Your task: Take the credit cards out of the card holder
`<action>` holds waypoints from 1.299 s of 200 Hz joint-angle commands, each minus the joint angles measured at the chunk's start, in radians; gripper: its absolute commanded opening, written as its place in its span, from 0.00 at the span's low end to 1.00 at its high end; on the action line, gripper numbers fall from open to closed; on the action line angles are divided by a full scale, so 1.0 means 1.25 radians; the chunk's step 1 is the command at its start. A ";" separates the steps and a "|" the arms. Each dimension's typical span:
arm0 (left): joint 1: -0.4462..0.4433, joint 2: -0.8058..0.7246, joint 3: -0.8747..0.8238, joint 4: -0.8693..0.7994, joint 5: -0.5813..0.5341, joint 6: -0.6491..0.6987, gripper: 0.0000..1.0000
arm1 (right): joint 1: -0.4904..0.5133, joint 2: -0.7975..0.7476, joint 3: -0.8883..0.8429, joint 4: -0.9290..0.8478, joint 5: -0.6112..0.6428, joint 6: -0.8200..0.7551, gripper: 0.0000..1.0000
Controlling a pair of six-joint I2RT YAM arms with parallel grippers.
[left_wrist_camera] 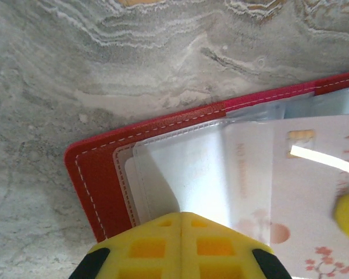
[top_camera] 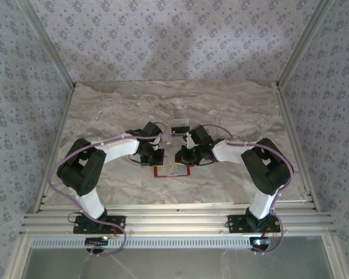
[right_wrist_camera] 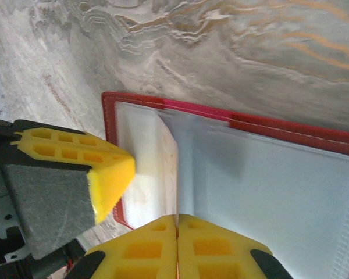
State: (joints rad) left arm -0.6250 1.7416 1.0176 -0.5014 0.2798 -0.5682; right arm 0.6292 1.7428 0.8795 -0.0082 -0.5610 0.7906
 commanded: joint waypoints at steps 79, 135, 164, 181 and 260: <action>-0.006 -0.062 0.058 -0.066 -0.021 0.003 0.06 | -0.037 -0.172 0.058 -0.254 0.146 -0.306 0.00; 0.015 -0.123 0.028 -0.063 -0.050 -0.001 0.07 | -0.054 -0.125 0.269 -0.428 0.243 -0.719 0.00; 0.050 -0.163 -0.025 -0.045 -0.042 -0.008 0.07 | -0.045 -0.081 0.367 -0.503 0.287 -0.967 0.00; 0.066 -0.184 -0.060 -0.032 -0.035 -0.009 0.07 | -0.049 -0.046 0.427 -0.548 0.314 -1.107 0.00; 0.118 -0.218 -0.122 -0.028 -0.021 0.010 0.07 | -0.059 0.125 0.709 -0.712 0.378 -1.513 0.00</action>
State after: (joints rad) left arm -0.4969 1.5105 0.8783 -0.5388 0.2394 -0.5686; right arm 0.5640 1.8336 1.6417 -0.7719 -0.1211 -0.9085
